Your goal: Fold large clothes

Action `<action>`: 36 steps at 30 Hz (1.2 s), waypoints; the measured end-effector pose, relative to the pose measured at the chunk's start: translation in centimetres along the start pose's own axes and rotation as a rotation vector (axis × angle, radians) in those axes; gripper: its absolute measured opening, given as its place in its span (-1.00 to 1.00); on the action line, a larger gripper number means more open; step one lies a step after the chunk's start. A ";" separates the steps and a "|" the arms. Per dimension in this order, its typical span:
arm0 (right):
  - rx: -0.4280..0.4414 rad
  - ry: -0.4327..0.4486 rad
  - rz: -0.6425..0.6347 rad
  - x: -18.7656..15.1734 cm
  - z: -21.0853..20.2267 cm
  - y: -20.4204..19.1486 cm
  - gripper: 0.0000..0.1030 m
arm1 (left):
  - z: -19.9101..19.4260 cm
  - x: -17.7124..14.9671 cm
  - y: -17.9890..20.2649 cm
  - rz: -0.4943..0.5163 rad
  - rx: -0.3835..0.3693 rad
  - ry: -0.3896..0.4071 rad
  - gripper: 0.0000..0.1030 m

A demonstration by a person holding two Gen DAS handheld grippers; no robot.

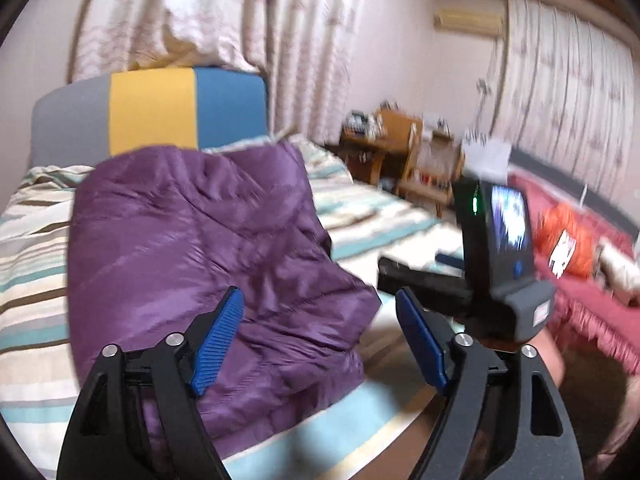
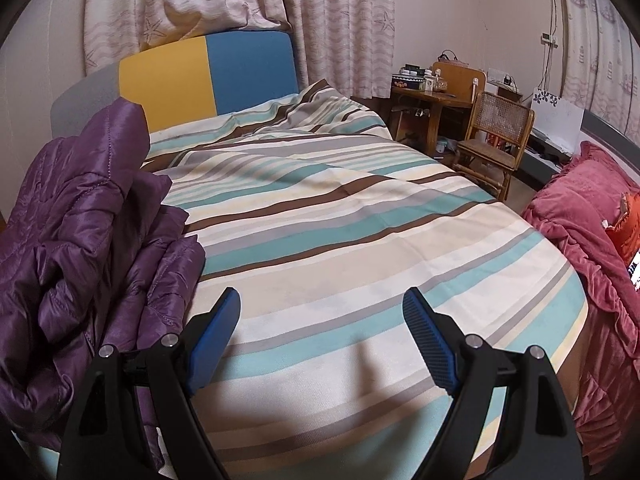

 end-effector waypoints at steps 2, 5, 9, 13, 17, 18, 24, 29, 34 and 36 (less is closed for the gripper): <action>-0.001 0.004 -0.004 0.1 -0.3 -0.1 0.61 | -1.6 0.4 -1.9 -0.064 0.018 0.051 0.58; 0.002 0.008 -0.011 0.3 -0.7 -0.3 0.61 | -2.7 1.1 -4.8 -0.162 0.084 0.103 0.58; 0.005 0.018 -0.034 0.5 -1.4 -1.0 0.61 | -3.1 1.8 -11.1 -0.384 0.207 0.114 0.58; 0.021 0.032 -0.052 1.2 -2.4 -1.8 0.61 | -1.9 2.4 -16.1 -0.552 0.254 0.052 0.58; 0.038 0.059 -0.086 2.2 -3.6 -3.2 0.62 | -0.5 2.3 -17.5 -0.593 0.254 0.002 0.58; 0.040 0.067 -0.098 2.5 -4.0 -3.6 0.62 | -0.2 2.4 -17.4 -0.587 0.251 -0.009 0.58; 0.113 0.100 -0.107 4.2 -6.0 -5.4 0.62 | -0.4 2.4 -17.9 -0.548 0.317 -0.018 0.58; 0.233 0.155 -0.168 6.6 -8.7 -10.2 0.62 | -1.7 2.2 -21.3 -0.685 0.445 0.001 0.58; 0.317 0.141 -0.232 8.8 -8.6 -16.2 0.61 | -0.5 4.5 -20.4 -0.606 0.439 -0.034 0.58; 0.309 0.130 -0.238 9.6 -7.6 -17.9 0.59 | 0.6 5.4 -19.9 -0.582 0.453 -0.066 0.58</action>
Point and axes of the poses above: each gripper's, at about its wrist camera, not at the fingertips, and z roughly the way its jaws point, y to its right, x to its top, the point moved 2 cm from there along z, roughly the way its jaws point, and after that the axes turned 15 degrees about -y, right-handed, at the moved point
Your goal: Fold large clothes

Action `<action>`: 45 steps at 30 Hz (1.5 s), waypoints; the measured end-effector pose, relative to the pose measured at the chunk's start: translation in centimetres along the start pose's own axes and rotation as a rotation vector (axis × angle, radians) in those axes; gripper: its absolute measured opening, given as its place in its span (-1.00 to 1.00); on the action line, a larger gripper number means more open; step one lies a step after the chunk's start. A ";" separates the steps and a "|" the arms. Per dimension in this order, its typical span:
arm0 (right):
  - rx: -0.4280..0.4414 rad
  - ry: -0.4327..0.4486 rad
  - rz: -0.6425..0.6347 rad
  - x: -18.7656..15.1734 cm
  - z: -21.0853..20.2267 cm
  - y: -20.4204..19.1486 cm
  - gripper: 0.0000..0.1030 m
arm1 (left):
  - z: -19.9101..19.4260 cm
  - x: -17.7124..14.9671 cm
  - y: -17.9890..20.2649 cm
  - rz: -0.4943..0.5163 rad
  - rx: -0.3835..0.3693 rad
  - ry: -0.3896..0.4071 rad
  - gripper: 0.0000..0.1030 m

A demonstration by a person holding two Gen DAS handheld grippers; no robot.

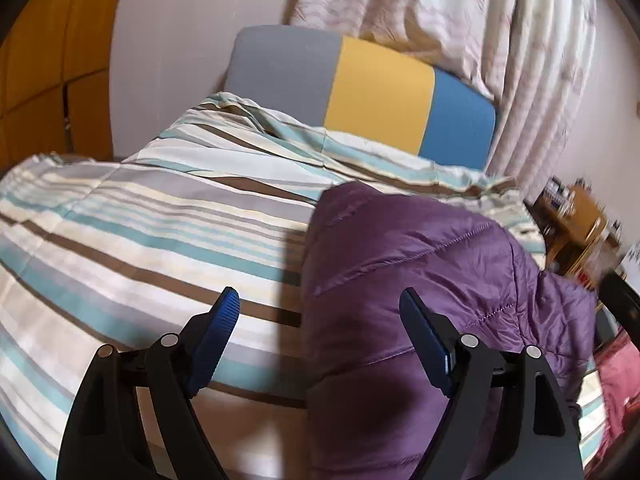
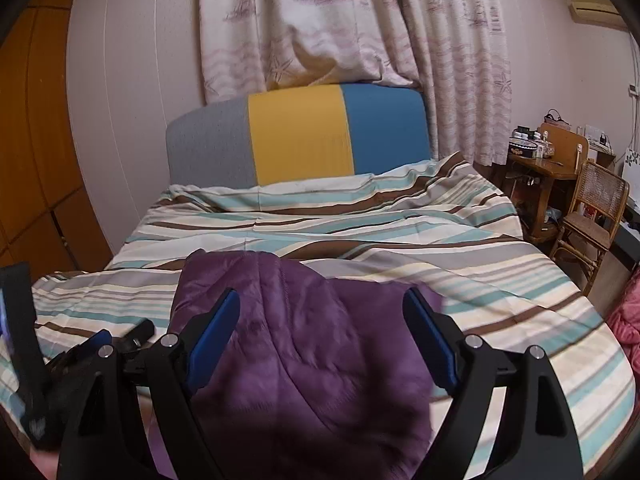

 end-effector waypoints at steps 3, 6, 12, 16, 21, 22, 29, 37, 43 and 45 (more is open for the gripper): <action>-0.012 -0.050 0.022 1.2 4.0 -0.1 0.47 | 2.0 0.4 1.9 0.033 -0.009 -0.063 0.58; -0.025 -0.093 0.047 1.0 7.0 1.4 0.37 | 3.6 0.0 3.7 0.104 0.011 -0.107 0.58; -0.076 -0.131 0.050 -2.6 9.9 5.2 0.33 | 4.3 -1.7 6.7 0.205 0.011 -0.094 0.65; -0.057 -0.124 0.078 -4.5 10.2 7.0 0.33 | 4.7 -2.7 8.1 0.275 0.043 -0.080 0.77; -0.062 -0.181 0.050 -3.7 12.6 7.0 0.34 | 7.5 -1.0 7.2 0.169 0.039 -0.181 0.94; -0.060 -0.204 0.045 -3.7 13.3 7.0 0.35 | 8.4 -0.8 6.8 0.140 0.025 -0.214 0.94; -0.020 -0.309 0.049 -3.9 17.9 7.1 0.37 | 11.5 -1.0 5.7 0.071 -0.001 -0.264 0.94; -0.027 -0.273 0.054 -4.3 17.3 7.2 0.39 | 8.7 -0.7 6.1 0.063 0.032 -0.250 0.94; -0.031 -0.250 0.062 -4.2 16.8 7.2 0.41 | 7.4 3.5 8.8 0.151 0.131 -0.130 0.94; -0.025 -0.249 0.067 -4.2 16.7 7.4 0.41 | 8.8 4.6 9.0 0.174 0.185 -0.144 0.94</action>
Point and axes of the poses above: each gripper's, at about its wrist camera, not at the fingertips, and z roughly the way its jaws point, y to its right, x to its top, the point moved 2 cm from there along z, roughly the way its jaws point, and after that the axes turned 15 degrees about -y, right-handed, at the moved point
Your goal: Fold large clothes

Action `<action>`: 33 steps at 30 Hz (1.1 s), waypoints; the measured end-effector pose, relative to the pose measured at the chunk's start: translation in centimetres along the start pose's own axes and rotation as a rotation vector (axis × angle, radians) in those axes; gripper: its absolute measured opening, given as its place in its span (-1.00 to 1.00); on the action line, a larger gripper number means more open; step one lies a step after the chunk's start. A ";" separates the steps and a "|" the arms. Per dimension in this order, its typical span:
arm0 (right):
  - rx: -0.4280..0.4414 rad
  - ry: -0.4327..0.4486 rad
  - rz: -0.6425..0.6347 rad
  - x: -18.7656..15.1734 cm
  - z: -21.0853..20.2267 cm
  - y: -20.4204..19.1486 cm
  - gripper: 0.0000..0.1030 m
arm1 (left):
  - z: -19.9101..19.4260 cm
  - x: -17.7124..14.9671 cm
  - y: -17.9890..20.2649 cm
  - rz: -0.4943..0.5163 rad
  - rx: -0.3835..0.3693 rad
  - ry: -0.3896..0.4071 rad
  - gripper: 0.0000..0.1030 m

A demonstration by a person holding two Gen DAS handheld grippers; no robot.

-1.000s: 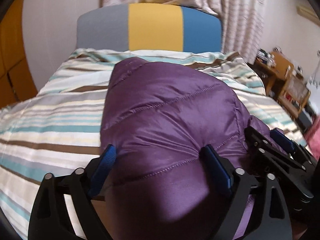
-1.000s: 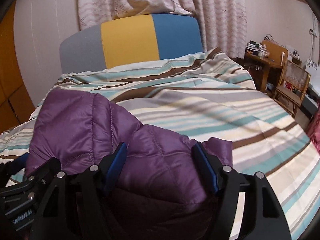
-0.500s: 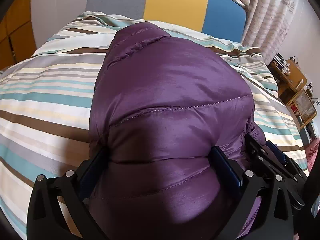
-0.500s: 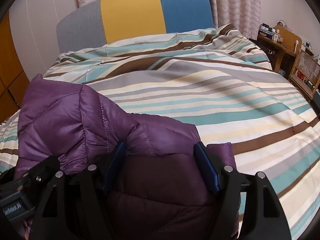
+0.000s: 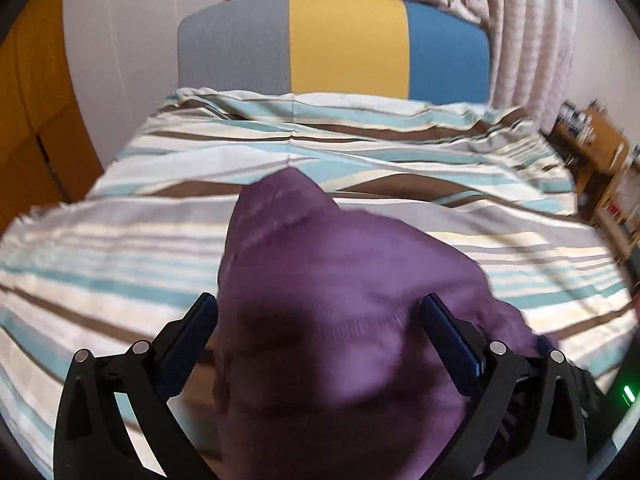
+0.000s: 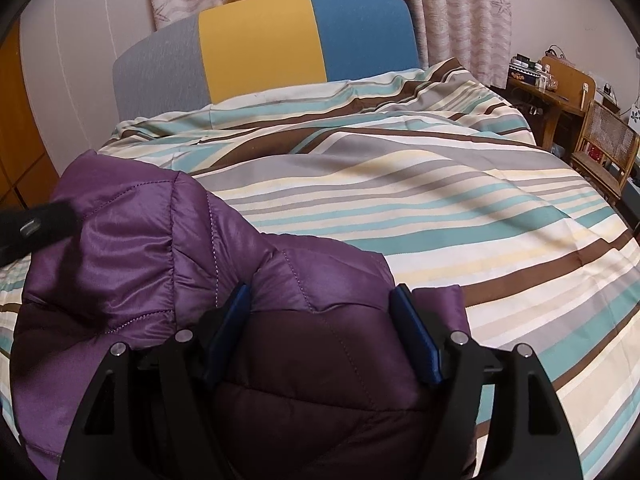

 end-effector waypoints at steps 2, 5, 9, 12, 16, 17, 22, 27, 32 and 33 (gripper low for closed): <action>0.002 -0.002 0.004 0.0 0.0 0.0 0.41 | 1.6 0.7 0.1 0.013 0.021 -0.034 0.94; 0.002 -0.005 0.016 0.0 0.0 0.1 0.41 | 4.4 0.9 -0.2 -0.002 0.002 -0.104 0.94; -0.003 -0.012 0.021 0.1 0.2 0.1 0.41 | 6.9 0.5 -0.5 -0.007 -0.024 -0.109 0.94; -0.007 -0.017 0.023 0.2 0.6 0.0 0.41 | 7.5 0.3 -0.3 -0.007 -0.016 -0.108 0.94; -0.011 -0.019 0.021 0.2 0.9 0.0 0.42 | 6.9 -0.3 -0.7 -0.018 -0.035 -0.087 0.94; -0.014 -0.018 0.018 0.2 0.9 -0.1 0.43 | 6.6 -0.4 -0.8 -0.021 -0.041 -0.081 0.94; -0.020 -0.009 0.020 0.1 0.8 -0.1 0.44 | 3.0 -2.9 -1.1 0.044 -0.094 -0.049 0.94; -0.024 0.001 0.021 0.2 0.5 -0.1 0.47 | -0.5 -7.4 -1.6 0.101 -0.198 -0.080 0.94; 0.054 0.088 0.038 -0.8 -1.8 0.5 0.67 | -1.8 -11.2 -1.6 0.140 -0.159 -0.008 0.94; 0.061 0.092 0.031 -1.3 -2.6 0.4 0.67 | -2.0 -11.4 -1.8 0.137 -0.156 -0.007 0.94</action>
Point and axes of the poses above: each gripper's, at about its wrist camera, not at the fingertips, and z roughly the way its jaws point, y to its right, x to its top, the point moved 2 cm from there along z, roughly the way its jaws point, and after that the axes turned 15 degrees about -y, right-handed, at the moved point
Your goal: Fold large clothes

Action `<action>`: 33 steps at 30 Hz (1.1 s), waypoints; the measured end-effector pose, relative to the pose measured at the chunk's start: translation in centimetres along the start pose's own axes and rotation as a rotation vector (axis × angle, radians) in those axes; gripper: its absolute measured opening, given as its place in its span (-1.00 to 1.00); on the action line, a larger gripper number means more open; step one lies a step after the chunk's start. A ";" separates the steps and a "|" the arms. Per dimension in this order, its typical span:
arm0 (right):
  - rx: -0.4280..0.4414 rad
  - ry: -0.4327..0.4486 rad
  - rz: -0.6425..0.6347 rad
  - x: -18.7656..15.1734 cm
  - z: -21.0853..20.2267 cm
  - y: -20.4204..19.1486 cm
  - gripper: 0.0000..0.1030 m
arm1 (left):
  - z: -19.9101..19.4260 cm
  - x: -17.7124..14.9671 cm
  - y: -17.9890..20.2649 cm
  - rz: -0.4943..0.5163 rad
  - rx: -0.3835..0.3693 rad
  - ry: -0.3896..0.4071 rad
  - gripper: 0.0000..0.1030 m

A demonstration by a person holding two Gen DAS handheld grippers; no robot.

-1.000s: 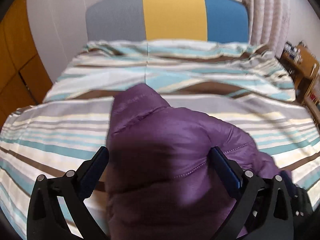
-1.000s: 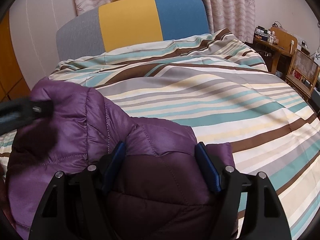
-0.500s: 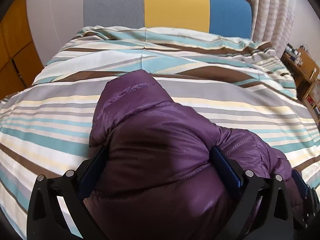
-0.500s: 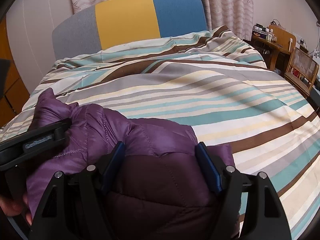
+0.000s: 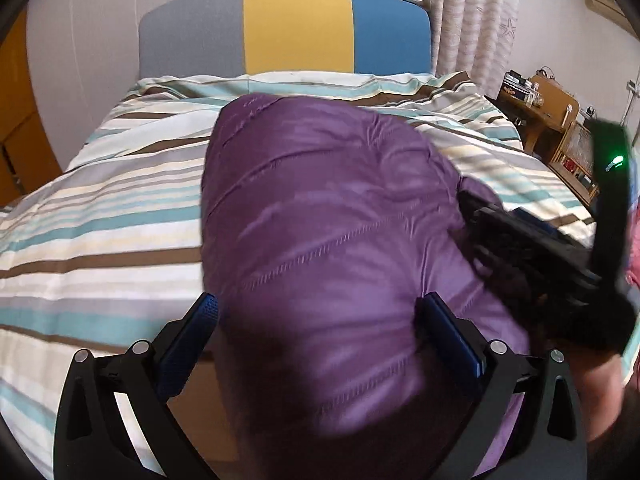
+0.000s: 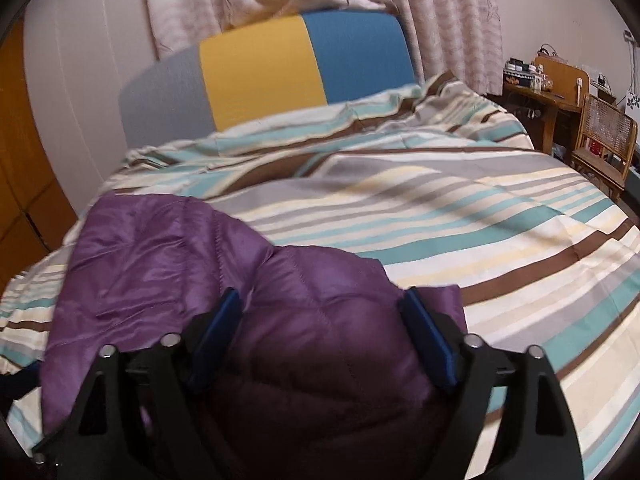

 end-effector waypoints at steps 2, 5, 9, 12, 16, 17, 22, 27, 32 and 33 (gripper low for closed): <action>-0.010 0.004 -0.008 -0.9 -1.6 -0.3 0.67 | -0.7 -0.5 -0.2 -0.013 -0.002 -0.001 0.94; 0.008 0.040 -0.008 -3.4 -4.8 -0.3 0.68 | -1.2 -1.5 0.0 0.001 -0.003 0.018 0.94; -0.032 -0.024 0.028 -6.3 -4.4 0.9 0.70 | 0.9 -2.2 -0.6 0.018 -0.037 -0.025 0.94; -0.035 -0.087 0.037 -6.1 -2.9 1.0 0.69 | 2.4 -1.7 -0.6 0.047 -0.046 -0.051 0.94; -0.031 -0.113 0.034 -6.0 -2.2 0.7 0.71 | 2.9 -1.6 -1.0 0.055 -0.075 -0.057 0.94; -0.022 -0.114 0.039 -6.0 -2.3 0.8 0.73 | 2.8 -1.6 -1.1 0.052 -0.078 -0.055 0.94; -0.031 -0.124 0.043 -6.1 -3.4 0.5 0.77 | 1.0 -2.4 -2.0 -0.041 -0.140 -0.062 0.94; -0.015 -0.145 0.048 -6.6 -6.0 0.4 0.81 | -0.9 -4.0 -4.0 -0.144 -0.281 -0.090 0.94; 0.075 -0.194 0.064 -6.8 -6.5 0.8 0.82 | -0.8 -4.5 -4.9 -0.216 -0.418 -0.153 0.94; 0.100 -0.211 0.082 -6.8 -6.2 1.1 0.82 | -0.6 -4.5 -5.0 -0.240 -0.462 -0.171 0.94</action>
Point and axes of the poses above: each gripper's, at about its wrist camera, not at the fingertips, and z roughly the way its jaws point, y to its right, x to its top, the point moved 2 cm from there along z, roughly the way its jaws point, and after that the axes turned 15 degrees about -y, right-handed, at the moved point
